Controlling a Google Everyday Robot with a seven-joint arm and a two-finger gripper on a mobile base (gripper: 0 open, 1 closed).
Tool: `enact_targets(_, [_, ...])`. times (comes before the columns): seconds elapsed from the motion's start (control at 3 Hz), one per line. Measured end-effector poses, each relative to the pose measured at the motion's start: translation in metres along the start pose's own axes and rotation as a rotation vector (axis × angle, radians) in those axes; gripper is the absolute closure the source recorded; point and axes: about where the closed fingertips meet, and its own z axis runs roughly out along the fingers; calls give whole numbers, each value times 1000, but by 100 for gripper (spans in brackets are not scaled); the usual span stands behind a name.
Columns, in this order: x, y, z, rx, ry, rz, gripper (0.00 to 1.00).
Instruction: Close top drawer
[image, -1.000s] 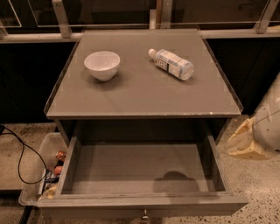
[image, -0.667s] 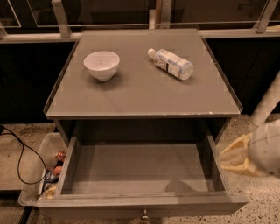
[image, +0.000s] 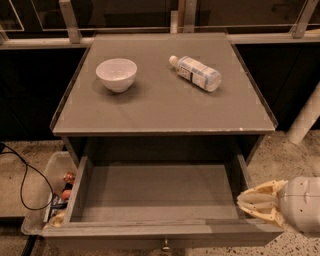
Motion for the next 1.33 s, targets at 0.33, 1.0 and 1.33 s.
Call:
enact_targets(0.33, [0,0,0,0,0,0,100])
enact_targets(1.0, [39,48,46,-85,5,140,100])
enact_targets(1.33, [52,74,72,-135,2,186,100])
